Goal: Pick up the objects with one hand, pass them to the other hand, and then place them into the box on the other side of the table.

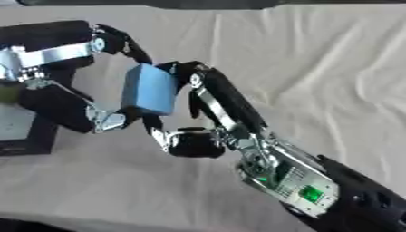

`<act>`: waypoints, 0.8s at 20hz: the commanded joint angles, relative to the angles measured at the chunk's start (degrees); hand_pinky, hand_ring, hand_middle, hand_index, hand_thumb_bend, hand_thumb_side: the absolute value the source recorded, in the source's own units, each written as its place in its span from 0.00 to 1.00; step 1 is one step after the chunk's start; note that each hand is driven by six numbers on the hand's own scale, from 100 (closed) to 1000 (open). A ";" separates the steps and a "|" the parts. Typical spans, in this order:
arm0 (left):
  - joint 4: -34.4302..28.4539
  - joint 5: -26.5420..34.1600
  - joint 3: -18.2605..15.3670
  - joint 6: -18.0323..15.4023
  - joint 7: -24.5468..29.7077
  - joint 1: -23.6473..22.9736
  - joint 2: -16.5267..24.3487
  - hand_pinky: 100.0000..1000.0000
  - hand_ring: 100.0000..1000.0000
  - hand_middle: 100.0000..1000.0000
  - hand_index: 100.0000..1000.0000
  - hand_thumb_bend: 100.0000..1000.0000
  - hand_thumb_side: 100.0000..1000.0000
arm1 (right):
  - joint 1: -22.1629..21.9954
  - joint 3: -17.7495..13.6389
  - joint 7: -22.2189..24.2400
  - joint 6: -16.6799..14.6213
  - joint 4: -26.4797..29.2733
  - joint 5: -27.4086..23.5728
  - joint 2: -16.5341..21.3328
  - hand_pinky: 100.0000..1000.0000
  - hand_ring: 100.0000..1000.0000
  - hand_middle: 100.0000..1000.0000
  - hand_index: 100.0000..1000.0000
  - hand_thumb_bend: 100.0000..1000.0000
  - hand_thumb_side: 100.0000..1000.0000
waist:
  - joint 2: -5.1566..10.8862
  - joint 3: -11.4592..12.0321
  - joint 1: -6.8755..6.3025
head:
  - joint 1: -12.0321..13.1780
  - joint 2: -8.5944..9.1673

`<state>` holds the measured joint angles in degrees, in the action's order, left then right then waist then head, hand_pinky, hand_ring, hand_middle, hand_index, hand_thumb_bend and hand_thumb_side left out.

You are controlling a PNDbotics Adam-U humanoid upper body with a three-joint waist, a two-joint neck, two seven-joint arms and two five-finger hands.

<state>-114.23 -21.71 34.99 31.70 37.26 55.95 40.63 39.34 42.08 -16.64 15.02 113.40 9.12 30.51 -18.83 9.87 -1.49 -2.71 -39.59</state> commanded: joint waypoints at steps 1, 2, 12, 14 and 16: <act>-0.36 -0.51 -0.24 1.72 0.49 0.98 0.40 0.91 0.88 0.75 0.85 0.19 0.32 | 1.01 0.00 0.11 -0.48 1.19 0.38 0.05 0.17 0.54 0.38 0.50 0.00 0.01 | 0.83 -0.03 -0.01 | 0.01 0.67; -0.36 -0.47 -0.16 1.78 0.35 0.99 0.35 0.91 0.89 0.75 0.85 0.20 0.32 | 1.01 0.02 0.04 -0.36 1.19 0.34 0.03 0.17 0.54 0.38 0.50 0.00 0.01 | 0.81 -0.03 0.00 | 0.00 0.65; -0.36 -1.07 0.53 2.35 0.16 1.18 -0.11 0.90 0.88 0.74 0.84 0.13 0.19 | 1.19 0.25 -0.75 0.01 1.19 0.33 -0.07 0.16 0.53 0.38 0.49 0.00 0.15 | 0.69 -0.01 0.09 | 0.13 0.67; -0.36 -1.39 0.56 2.67 -0.37 1.17 -0.08 0.89 0.86 0.72 0.82 0.11 0.06 | 1.10 0.27 -1.01 0.16 1.19 0.36 -0.05 0.15 0.53 0.38 0.49 0.00 0.18 | 0.68 0.01 0.11 | 0.14 0.63; -0.36 -1.98 0.51 3.06 -1.30 1.18 -0.02 0.87 0.85 0.71 0.81 0.08 0.08 | 1.08 0.28 -1.25 0.31 1.19 0.25 -0.03 0.15 0.53 0.38 0.49 0.00 0.19 | 0.68 0.04 0.11 | 0.13 0.56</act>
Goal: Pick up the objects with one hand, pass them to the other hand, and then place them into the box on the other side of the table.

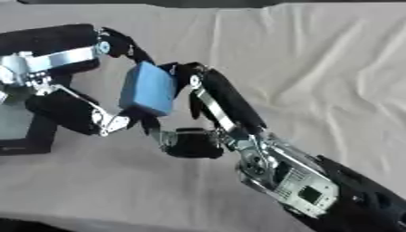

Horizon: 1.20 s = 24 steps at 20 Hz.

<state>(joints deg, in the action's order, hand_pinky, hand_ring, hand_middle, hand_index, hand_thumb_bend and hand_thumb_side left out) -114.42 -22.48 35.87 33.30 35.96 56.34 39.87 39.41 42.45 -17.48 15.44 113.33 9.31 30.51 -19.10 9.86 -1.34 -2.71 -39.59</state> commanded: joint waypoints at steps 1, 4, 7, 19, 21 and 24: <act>-0.17 -1.58 -0.41 1.70 -0.68 0.81 0.75 0.86 0.84 0.69 0.80 0.05 0.08 | 1.02 -0.08 -0.50 -0.07 1.26 0.01 -0.02 0.15 0.53 0.38 0.49 0.00 0.19 | 0.96 0.07 -0.03 | 0.12 0.55; -0.17 -2.06 -0.44 2.40 -2.73 0.84 0.64 0.83 0.80 0.63 0.72 0.00 0.09 | 1.00 -0.02 -0.67 0.04 1.26 -0.06 -0.03 0.15 0.53 0.38 0.49 0.00 0.19 | 0.97 0.08 -0.03 | 0.14 0.53; -0.17 -1.73 -0.27 2.87 -4.68 0.84 0.50 0.80 0.76 0.57 0.66 0.00 0.10 | 0.99 -0.01 -0.86 0.12 1.26 -0.02 -0.02 0.15 0.53 0.38 0.49 0.00 0.18 | 0.99 0.03 0.00 | 0.15 0.54; -0.17 1.62 0.41 3.53 -10.86 0.74 0.67 0.70 0.62 0.37 0.40 0.00 0.12 | 0.97 -0.06 -1.50 0.76 1.26 -0.08 0.09 0.19 0.55 0.41 0.54 0.00 0.00 | 0.97 -0.05 0.08 | 0.21 0.55; -0.17 1.70 0.51 4.00 -11.23 0.64 0.77 0.69 0.60 0.36 0.38 0.00 0.12 | 0.95 -0.10 -1.45 0.68 1.26 0.01 0.11 0.20 0.56 0.42 0.55 0.00 0.00 | 0.97 -0.07 0.07 | 0.23 0.54; -0.17 2.08 0.57 4.33 -11.84 0.48 0.93 0.69 0.59 0.35 0.36 0.00 0.12 | 0.90 -0.16 -1.25 0.89 1.26 0.22 0.20 0.24 0.58 0.44 0.58 0.00 0.00 | 0.97 -0.10 0.07 | 0.28 0.53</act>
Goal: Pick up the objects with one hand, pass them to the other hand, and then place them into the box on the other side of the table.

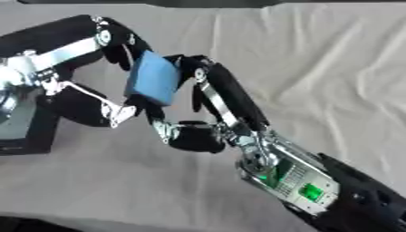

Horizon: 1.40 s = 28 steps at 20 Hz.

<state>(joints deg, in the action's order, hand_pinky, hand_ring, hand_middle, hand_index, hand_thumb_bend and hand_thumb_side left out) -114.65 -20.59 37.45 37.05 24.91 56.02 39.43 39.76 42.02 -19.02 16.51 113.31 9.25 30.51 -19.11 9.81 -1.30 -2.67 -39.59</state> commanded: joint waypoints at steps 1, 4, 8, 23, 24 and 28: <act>0.06 0.42 -0.98 0.57 -0.95 0.76 1.42 0.69 0.59 0.35 0.36 0.00 0.12 | 0.55 0.25 0.46 -0.10 1.29 0.44 0.23 0.25 0.59 0.45 0.59 0.00 0.00 | 0.99 -0.07 0.03 | 0.26 0.54; 0.06 0.87 -1.02 0.46 -1.28 0.70 1.57 0.69 0.59 0.34 0.35 0.00 0.11 | 0.50 0.22 1.51 0.28 1.29 1.19 0.34 0.29 0.62 0.49 0.64 0.00 0.00 | 1.01 -0.08 0.02 | 0.34 0.65; 0.06 0.64 -1.02 -0.05 -1.22 0.56 1.93 0.69 0.59 0.34 0.34 0.00 0.11 | 0.53 0.09 3.87 0.30 1.29 3.30 0.45 0.33 0.67 0.55 0.73 0.00 0.00 | 1.03 -0.10 -0.02 | 0.44 0.74; 0.06 -0.86 -2.21 -1.50 -2.20 -0.74 3.41 0.68 0.56 0.29 0.32 0.00 0.11 | 0.27 -1.07 7.44 0.32 1.29 8.21 0.45 0.39 0.74 0.62 0.85 0.05 0.00 | 0.98 -0.29 -0.05 | 0.82 1.09; 0.06 -0.97 -2.26 -1.65 -2.18 -0.80 3.50 0.68 0.55 0.29 0.32 0.00 0.11 | 0.27 -1.07 7.41 0.41 1.29 8.33 0.46 0.39 0.74 0.62 0.85 0.06 0.00 | 0.98 -0.30 -0.05 | 0.84 1.10; 0.06 -1.29 -2.67 -2.06 -2.18 -1.24 4.09 0.68 0.55 0.29 0.31 0.01 0.11 | 0.13 -1.13 7.60 1.23 1.29 8.82 0.54 0.40 0.74 0.63 0.86 0.06 0.00 | 0.97 -0.28 -0.08 | 0.90 1.16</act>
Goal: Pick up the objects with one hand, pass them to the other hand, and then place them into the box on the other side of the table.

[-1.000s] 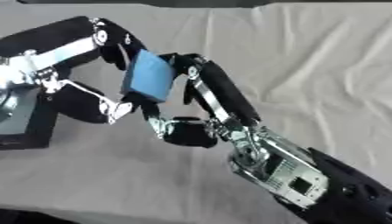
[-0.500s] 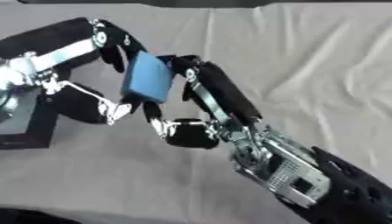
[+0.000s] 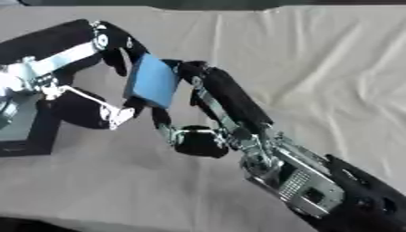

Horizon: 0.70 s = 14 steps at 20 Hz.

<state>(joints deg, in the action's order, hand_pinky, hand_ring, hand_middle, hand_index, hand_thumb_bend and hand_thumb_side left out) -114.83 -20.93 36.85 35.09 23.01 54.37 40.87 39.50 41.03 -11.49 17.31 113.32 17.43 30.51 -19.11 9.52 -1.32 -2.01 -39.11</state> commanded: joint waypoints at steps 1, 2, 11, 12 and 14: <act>0.24 -0.98 -2.14 -0.23 -0.30 0.24 2.84 0.68 0.55 0.29 0.31 0.01 0.11 | 0.35 -0.15 0.14 0.67 1.27 0.72 0.53 0.40 0.74 0.63 0.86 0.06 0.00 | 0.97 0.01 -0.06 | 0.25 0.68; 0.24 -1.01 -2.21 -0.39 -0.32 0.06 3.05 0.68 0.55 0.29 0.31 0.02 0.11 | 0.30 -0.16 0.17 0.96 1.27 0.76 0.52 0.40 0.74 0.63 0.86 0.06 0.00 | 0.95 0.00 -0.05 | 0.26 0.70; 0.24 -1.55 -2.49 -2.35 1.79 -0.54 3.90 0.69 0.51 0.28 0.30 0.07 0.12 | 0.18 -0.07 1.46 3.34 1.27 1.97 0.55 0.41 0.73 0.63 0.88 0.12 0.00 | 0.89 -0.11 0.03 | 0.37 0.57; 0.24 -1.68 -2.62 -2.31 1.97 -0.60 3.96 0.69 0.51 0.28 0.30 0.06 0.12 | 0.13 -0.13 1.59 3.59 1.27 1.89 0.52 0.41 0.73 0.63 0.88 0.10 0.00 | 0.89 -0.14 0.03 | 0.38 0.56; 0.24 -1.69 -3.03 -2.24 1.79 -0.78 4.06 0.69 0.50 0.27 0.30 0.05 0.12 | 0.08 -0.22 1.41 3.89 1.27 1.44 0.52 0.41 0.73 0.63 0.88 0.09 0.00 | 0.89 -0.19 0.02 | 0.41 0.57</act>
<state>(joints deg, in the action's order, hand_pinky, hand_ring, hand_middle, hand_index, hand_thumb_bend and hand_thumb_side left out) -114.56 -22.14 35.33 32.84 24.72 52.95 43.02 39.24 41.19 -10.07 20.88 113.39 18.87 30.51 -19.16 9.31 -1.30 -1.81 -39.08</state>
